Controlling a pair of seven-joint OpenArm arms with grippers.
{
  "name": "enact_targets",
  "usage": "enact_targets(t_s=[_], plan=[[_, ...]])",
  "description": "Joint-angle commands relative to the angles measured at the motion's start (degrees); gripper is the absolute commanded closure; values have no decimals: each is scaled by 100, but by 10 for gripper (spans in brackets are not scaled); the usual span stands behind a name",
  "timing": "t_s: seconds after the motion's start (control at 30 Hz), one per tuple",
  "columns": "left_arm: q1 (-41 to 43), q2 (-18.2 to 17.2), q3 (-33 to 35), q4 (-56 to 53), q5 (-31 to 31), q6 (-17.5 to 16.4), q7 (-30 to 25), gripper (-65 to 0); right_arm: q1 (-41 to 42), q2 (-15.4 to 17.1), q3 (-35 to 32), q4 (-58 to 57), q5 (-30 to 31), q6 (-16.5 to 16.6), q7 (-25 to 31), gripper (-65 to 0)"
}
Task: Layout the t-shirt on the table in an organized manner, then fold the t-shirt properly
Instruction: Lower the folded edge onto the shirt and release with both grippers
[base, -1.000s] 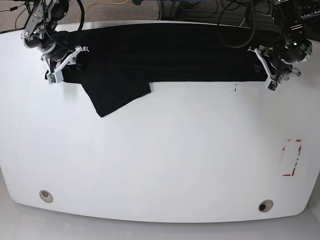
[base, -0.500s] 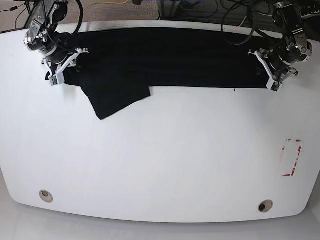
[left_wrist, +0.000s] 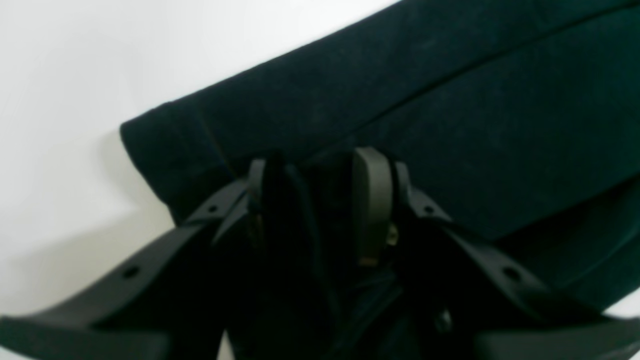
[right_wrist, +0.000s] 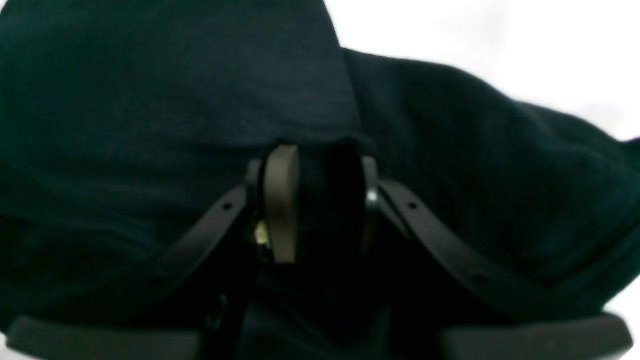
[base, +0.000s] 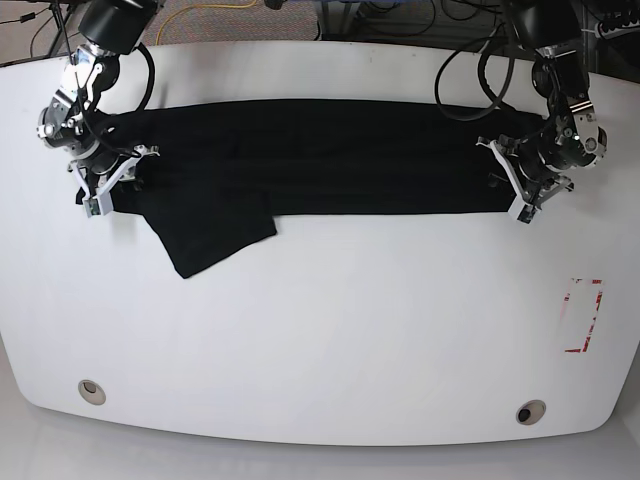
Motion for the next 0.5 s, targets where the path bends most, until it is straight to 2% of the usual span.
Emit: enact_targets(t_s=[0.0, 0.13, 0.33, 0.4, 0.47], plan=[[-113, -59, 67, -12, 179, 23, 249, -194, 29, 128, 14, 40, -272, -136, -229, -162], [-315, -59, 84, 58, 171, 23, 575, -196, 108, 189, 14, 269, -272, -136, -247, -193], [-658, -59, 67, 480, 162, 23, 874, -200, 213, 154, 14, 753, -264, -136, -291, -444], [-684, -59, 76, 577, 162, 23, 917, -221, 328, 84, 14, 805, -264, -136, -370, -490], [-754, -59, 84, 656, 162, 23, 944, -262, 477, 66, 14, 805, -272, -136, -458, -506]])
